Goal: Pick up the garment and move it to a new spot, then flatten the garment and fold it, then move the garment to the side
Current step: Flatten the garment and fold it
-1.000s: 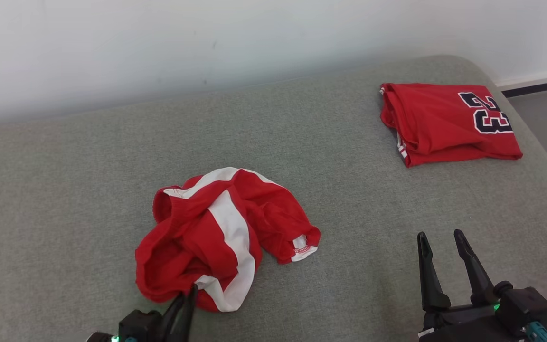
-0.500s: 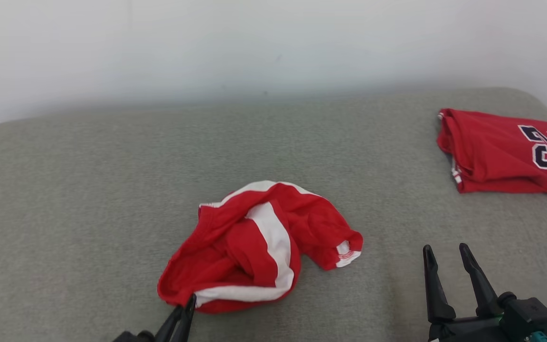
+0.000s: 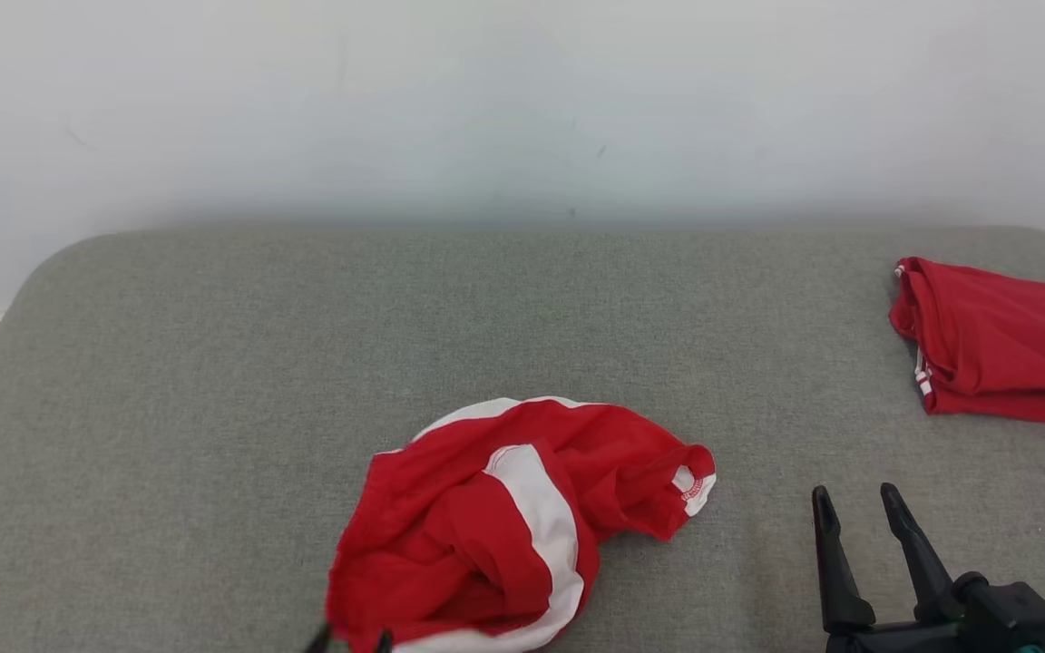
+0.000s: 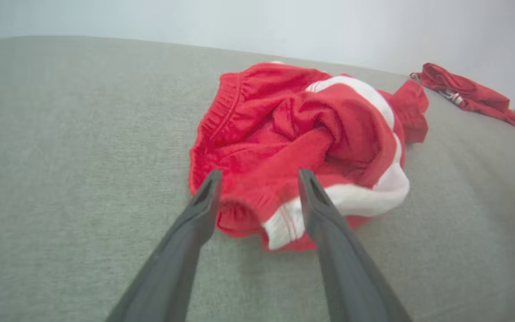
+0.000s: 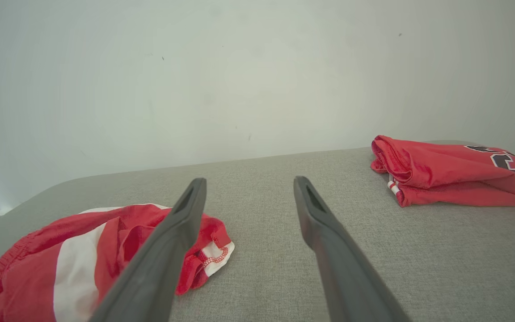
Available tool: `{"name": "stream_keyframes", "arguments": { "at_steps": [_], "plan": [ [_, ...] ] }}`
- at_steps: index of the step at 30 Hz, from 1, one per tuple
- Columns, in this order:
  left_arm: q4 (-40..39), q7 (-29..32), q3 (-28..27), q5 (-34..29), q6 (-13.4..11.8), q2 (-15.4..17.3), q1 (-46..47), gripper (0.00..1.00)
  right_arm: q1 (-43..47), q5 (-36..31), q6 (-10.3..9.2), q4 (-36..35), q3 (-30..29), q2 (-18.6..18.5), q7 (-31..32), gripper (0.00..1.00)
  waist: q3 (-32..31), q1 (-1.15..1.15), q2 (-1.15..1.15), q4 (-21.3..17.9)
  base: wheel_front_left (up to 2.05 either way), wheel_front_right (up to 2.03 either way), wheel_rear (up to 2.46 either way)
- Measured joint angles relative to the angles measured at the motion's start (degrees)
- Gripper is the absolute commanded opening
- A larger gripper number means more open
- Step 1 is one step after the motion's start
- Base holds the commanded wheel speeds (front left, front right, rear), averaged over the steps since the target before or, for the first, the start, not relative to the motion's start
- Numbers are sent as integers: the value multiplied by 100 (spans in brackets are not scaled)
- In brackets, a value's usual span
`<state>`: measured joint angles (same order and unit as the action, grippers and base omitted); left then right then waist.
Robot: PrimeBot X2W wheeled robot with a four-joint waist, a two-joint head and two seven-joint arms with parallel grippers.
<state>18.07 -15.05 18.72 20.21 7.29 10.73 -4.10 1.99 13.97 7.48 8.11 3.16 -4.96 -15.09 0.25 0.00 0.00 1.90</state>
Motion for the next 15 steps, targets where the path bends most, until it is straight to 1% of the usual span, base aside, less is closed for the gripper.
{"name": "stream_keyframes", "arguments": {
  "at_steps": [8, 15],
  "plan": [
    [-1032, 0, -942, -287, -33, -187, -104, 100, 47, 5, 0, -25, -114, -23, 0, 100, -72, 0, 0, 28, 0, 0, 0],
    [-1508, 0, -1746, -498, -102, -257, -148, 100, 51, 5, 0, -22, -114, 0, 0, 100, -114, 0, 0, -51, 0, 0, 0]
  ]
}}
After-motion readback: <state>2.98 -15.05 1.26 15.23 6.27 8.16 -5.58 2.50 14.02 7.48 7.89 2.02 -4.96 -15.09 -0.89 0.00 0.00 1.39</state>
